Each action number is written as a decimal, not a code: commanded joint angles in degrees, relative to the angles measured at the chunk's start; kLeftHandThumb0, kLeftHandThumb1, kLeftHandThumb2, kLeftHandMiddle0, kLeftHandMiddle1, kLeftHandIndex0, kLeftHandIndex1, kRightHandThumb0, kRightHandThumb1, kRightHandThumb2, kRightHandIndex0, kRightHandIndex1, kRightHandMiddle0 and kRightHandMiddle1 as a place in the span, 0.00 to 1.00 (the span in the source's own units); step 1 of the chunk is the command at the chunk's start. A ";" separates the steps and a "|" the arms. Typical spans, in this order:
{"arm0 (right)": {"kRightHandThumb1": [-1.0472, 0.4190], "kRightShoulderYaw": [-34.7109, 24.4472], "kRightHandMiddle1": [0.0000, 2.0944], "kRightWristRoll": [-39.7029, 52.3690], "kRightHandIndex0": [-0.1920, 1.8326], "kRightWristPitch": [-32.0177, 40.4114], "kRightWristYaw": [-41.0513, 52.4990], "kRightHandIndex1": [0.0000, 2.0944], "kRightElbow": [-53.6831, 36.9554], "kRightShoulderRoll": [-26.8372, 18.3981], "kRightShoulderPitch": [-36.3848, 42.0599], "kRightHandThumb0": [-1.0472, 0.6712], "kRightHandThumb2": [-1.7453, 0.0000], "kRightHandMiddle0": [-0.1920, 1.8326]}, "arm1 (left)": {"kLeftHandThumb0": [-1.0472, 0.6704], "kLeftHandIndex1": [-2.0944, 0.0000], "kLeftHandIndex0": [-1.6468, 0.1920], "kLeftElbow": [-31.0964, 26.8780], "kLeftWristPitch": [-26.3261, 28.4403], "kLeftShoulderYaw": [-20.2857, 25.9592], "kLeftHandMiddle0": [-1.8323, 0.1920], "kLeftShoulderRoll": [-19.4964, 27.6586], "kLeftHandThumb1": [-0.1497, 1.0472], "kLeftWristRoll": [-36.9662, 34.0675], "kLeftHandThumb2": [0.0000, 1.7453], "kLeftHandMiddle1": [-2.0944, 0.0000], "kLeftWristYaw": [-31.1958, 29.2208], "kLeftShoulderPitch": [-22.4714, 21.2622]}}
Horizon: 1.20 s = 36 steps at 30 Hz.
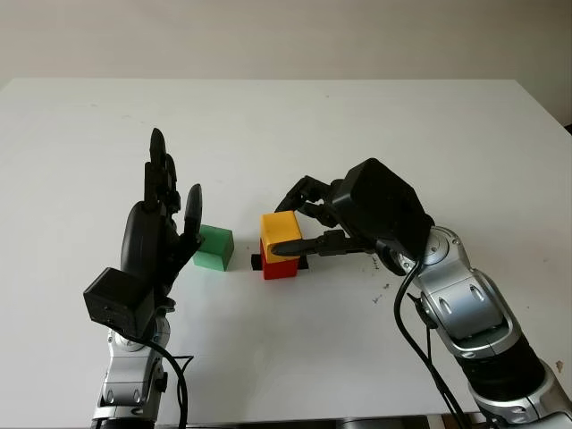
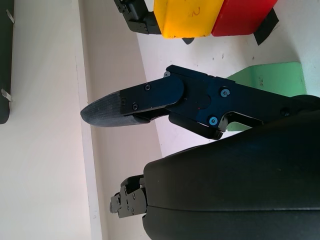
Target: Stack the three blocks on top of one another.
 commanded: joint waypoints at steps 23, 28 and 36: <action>0.10 -0.22 0.00 -5.64 0.00 -16.28 3.52 0.00 -1.36 -5.21 3.72 0.10 0.97 0.00 | 0.20 0.97 0.96 -0.48 0.74 -0.38 0.97 -0.14 1.00 1.04 0.33 0.97 1.14 0.18; 0.04 -7.87 0.00 -0.62 0.00 -17.40 5.24 0.00 -2.50 -5.42 5.20 0.10 0.94 0.00 | 0.21 0.98 0.97 -0.18 -0.04 -0.19 0.98 0.21 1.00 0.26 0.34 0.98 0.37 0.29; 0.00 -19.07 0.00 6.63 0.00 -26.20 2.18 0.00 -2.37 -3.94 13.19 0.14 0.65 0.00 | 0.21 0.97 0.97 0.01 -0.27 0.41 0.98 0.92 1.00 -0.40 0.34 0.97 -0.59 0.20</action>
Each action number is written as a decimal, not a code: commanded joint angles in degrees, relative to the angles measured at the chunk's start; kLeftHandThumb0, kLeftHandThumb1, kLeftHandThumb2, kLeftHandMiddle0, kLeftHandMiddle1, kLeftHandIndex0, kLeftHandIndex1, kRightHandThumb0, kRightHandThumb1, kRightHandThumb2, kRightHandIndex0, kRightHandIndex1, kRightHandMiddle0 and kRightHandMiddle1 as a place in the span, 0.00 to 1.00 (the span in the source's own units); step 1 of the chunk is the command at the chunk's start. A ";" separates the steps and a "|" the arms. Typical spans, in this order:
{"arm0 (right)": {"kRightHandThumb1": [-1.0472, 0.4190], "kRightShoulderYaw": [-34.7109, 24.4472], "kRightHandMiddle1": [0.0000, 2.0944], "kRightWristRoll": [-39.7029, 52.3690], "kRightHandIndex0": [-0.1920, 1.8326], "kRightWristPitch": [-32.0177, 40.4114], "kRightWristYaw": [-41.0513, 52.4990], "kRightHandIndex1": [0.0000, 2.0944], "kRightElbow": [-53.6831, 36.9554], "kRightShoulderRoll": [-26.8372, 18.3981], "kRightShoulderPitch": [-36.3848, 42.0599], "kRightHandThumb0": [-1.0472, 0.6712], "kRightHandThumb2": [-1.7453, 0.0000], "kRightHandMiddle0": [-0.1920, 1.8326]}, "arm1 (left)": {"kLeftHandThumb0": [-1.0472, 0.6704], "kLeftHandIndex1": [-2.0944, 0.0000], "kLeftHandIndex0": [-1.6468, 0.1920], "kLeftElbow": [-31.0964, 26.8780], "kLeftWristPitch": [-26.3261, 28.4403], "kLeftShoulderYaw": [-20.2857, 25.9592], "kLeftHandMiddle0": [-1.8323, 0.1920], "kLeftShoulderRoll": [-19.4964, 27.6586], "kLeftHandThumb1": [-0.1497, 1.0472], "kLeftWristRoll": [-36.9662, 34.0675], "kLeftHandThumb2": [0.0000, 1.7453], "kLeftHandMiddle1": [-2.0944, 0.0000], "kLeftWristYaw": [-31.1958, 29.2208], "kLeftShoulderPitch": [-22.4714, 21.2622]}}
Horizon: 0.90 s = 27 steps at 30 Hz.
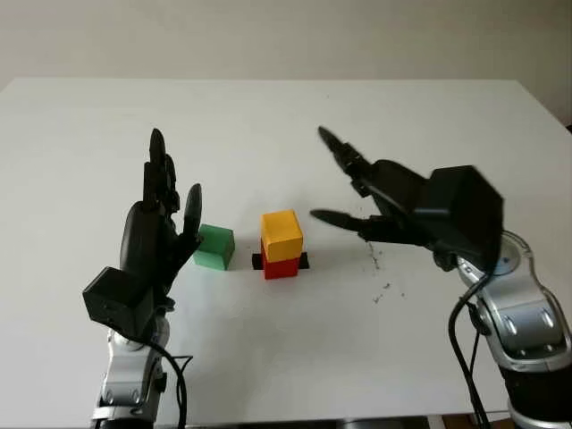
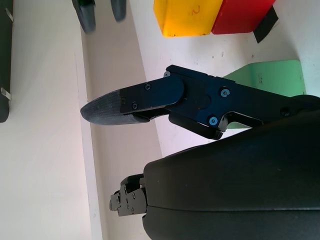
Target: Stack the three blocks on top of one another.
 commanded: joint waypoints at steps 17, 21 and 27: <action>0.00 -9.34 0.00 11.51 0.00 -9.35 -11.64 0.00 5.11 13.66 12.91 0.14 0.56 0.00 | 0.22 0.97 0.96 0.99 -0.29 1.50 0.97 2.87 1.00 -1.85 0.33 0.97 -3.10 -1.12; 0.00 -8.98 0.00 12.49 0.00 -11.15 -14.58 0.00 6.21 17.41 14.36 0.14 0.56 0.00 | 0.23 0.97 0.96 1.74 -0.53 2.00 0.97 4.45 1.00 -1.91 0.33 0.97 -4.31 -1.77; 0.00 -7.91 0.00 13.03 0.00 -13.06 -16.70 0.00 6.16 20.69 15.94 0.12 0.57 0.00 | 0.26 0.96 0.90 2.87 -0.80 2.68 0.88 11.58 1.00 2.67 0.30 0.96 -6.28 -3.63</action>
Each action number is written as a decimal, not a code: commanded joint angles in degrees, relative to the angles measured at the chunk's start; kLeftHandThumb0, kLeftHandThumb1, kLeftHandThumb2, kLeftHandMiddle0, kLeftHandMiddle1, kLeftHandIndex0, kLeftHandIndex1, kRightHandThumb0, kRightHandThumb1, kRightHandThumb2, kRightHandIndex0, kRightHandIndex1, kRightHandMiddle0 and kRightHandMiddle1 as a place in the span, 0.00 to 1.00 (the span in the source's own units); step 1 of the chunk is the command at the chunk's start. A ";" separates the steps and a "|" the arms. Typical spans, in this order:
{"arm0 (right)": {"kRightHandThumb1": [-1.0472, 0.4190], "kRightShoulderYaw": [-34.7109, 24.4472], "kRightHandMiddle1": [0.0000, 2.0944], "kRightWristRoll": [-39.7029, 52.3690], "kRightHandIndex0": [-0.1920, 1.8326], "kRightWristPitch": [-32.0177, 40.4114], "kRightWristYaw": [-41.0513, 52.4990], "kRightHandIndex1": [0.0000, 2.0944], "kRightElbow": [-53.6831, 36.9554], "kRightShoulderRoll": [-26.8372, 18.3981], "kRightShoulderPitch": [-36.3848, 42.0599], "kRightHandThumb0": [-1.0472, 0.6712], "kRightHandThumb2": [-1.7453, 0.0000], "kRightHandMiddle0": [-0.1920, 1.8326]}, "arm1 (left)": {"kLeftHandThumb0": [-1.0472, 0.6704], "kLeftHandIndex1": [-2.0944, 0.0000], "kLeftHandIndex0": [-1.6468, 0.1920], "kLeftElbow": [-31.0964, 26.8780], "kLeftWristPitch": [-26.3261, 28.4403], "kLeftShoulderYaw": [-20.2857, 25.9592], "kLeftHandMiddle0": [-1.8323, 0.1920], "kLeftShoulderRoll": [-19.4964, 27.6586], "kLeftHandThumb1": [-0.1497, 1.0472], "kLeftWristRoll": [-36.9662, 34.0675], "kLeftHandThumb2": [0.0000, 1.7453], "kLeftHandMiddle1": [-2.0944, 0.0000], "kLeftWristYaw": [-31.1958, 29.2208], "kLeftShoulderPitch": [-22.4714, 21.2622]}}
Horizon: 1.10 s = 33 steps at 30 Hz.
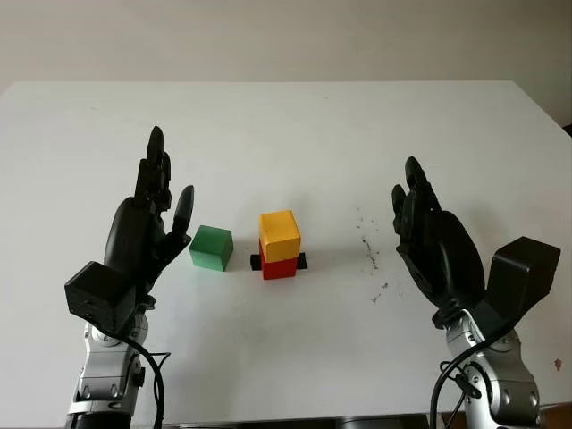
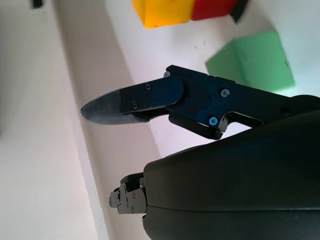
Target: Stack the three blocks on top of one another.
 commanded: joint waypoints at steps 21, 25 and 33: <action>0.00 1.12 0.00 -0.35 0.00 -1.84 -3.59 0.00 -0.38 1.06 0.50 0.12 0.57 0.00 | 0.16 0.98 0.72 5.99 -4.91 -8.30 0.90 34.12 0.93 19.66 0.03 0.98 -22.23 -20.23; 0.00 1.19 0.00 -0.18 0.00 -1.76 -3.87 0.00 -0.81 1.26 0.67 0.13 0.57 0.00 | 0.12 0.98 0.73 8.17 -7.95 -11.04 0.90 33.88 0.94 22.35 0.03 0.98 -22.35 -21.54; 0.00 1.10 0.00 0.03 0.00 -0.72 -4.15 0.00 -2.29 1.03 1.26 0.13 0.57 0.00 | 0.14 0.97 0.73 7.54 -10.11 -13.95 0.91 32.31 0.90 26.07 0.02 0.98 -19.09 -19.81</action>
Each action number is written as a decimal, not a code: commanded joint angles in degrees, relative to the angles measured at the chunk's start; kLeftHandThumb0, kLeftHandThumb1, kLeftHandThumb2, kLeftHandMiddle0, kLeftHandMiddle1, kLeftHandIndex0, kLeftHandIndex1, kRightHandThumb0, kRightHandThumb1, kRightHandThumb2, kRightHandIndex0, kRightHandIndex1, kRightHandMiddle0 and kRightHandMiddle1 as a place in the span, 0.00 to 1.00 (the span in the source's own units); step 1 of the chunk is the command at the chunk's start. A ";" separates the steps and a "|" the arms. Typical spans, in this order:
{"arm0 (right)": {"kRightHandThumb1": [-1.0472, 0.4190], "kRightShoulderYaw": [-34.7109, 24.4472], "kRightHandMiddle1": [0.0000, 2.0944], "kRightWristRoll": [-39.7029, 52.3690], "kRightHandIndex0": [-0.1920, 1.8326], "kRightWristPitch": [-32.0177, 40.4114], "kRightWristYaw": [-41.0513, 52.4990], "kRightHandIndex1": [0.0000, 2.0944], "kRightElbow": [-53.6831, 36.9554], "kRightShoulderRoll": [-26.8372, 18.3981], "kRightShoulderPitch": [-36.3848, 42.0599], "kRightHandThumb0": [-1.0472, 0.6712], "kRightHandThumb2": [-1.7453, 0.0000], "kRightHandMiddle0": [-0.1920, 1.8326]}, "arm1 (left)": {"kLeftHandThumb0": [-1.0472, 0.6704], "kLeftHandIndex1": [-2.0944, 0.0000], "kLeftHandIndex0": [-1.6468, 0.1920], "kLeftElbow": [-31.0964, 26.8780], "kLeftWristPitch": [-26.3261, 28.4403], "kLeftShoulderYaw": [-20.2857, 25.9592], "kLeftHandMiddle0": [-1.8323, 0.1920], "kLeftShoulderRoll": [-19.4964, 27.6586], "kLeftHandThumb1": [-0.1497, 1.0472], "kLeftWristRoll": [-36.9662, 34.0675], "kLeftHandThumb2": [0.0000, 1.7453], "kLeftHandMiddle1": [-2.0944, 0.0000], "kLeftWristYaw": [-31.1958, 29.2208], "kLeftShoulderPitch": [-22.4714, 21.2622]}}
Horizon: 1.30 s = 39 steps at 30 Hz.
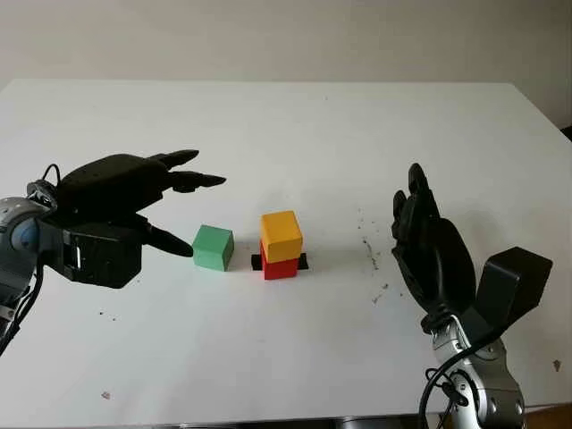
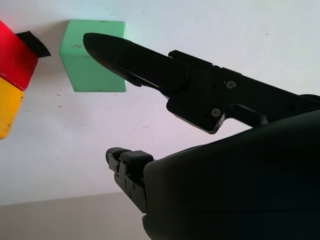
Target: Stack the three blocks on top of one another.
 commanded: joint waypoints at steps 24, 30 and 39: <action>0.00 -0.44 0.00 0.79 0.00 1.37 -0.24 0.00 -2.66 -0.57 0.96 0.14 0.58 0.00 | 0.18 0.45 0.85 -1.78 -3.22 -3.71 0.86 -1.71 0.94 13.47 0.03 0.97 13.54 5.19; 0.00 -0.47 0.00 0.92 0.00 1.68 0.02 0.00 -3.00 -0.83 1.06 0.14 0.58 0.00 | 0.18 0.43 0.86 -0.75 -3.45 -4.27 0.85 -2.08 0.95 14.05 0.03 0.97 15.07 4.81; 0.00 -0.44 0.00 0.78 0.00 2.27 -0.14 0.00 -3.62 -1.15 1.00 0.15 0.58 0.00 | 0.20 0.38 0.84 -0.23 -3.13 -5.00 0.84 -2.58 0.98 15.03 0.04 0.97 17.18 4.71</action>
